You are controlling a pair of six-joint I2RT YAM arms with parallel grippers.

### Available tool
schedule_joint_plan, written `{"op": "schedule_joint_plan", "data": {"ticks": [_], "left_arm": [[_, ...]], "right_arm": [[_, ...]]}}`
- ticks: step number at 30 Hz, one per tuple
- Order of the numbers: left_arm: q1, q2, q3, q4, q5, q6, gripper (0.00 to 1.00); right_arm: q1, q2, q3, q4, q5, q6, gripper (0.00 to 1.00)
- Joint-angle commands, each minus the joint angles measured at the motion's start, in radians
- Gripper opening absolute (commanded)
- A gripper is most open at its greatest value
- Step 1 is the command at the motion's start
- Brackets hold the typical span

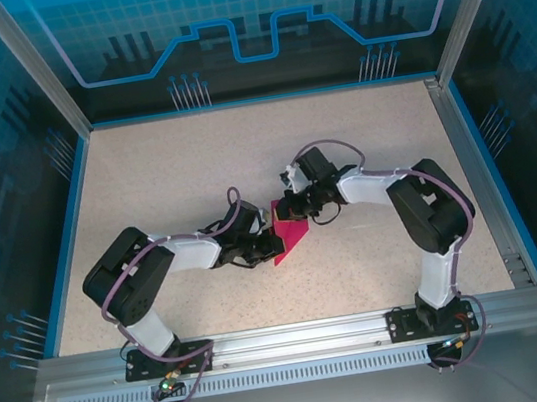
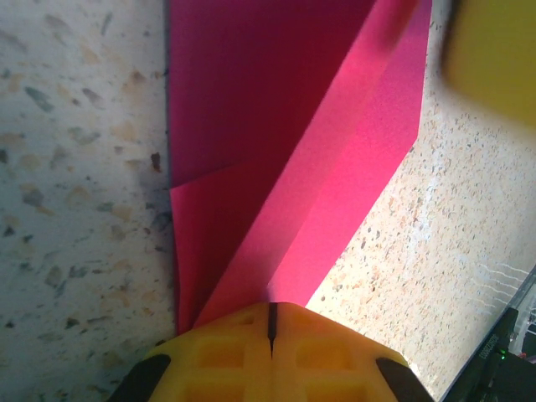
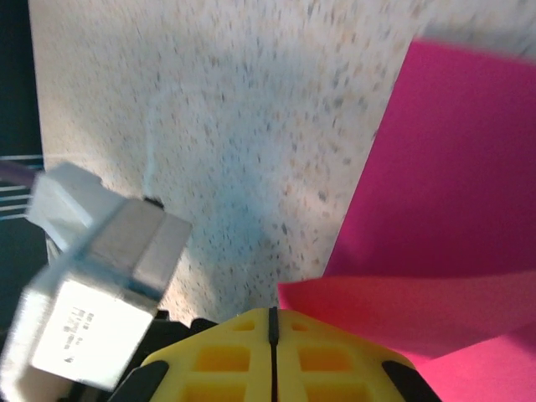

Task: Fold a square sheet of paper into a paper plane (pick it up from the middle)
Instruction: Fourth fold the wing at the center of the table.

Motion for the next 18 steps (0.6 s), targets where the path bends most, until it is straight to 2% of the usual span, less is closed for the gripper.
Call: {"op": "schedule_joint_plan", "data": {"ticks": [1,9,18], "left_arm": [[-0.015,0.050,-0.041,-0.157,-0.071,0.008,0.02],[-0.016,0.044,-0.050,-0.174,-0.078,0.011,0.01],[-0.015,0.030,-0.067,-0.172,-0.082,0.013,0.00]], "right_arm": [[0.029,0.048,-0.019,0.008,0.021,0.001,0.07],[0.008,0.127,-0.023,0.036,0.097,0.011,0.08],[-0.019,0.157,-0.035,0.076,0.104,0.005,0.10]]}}
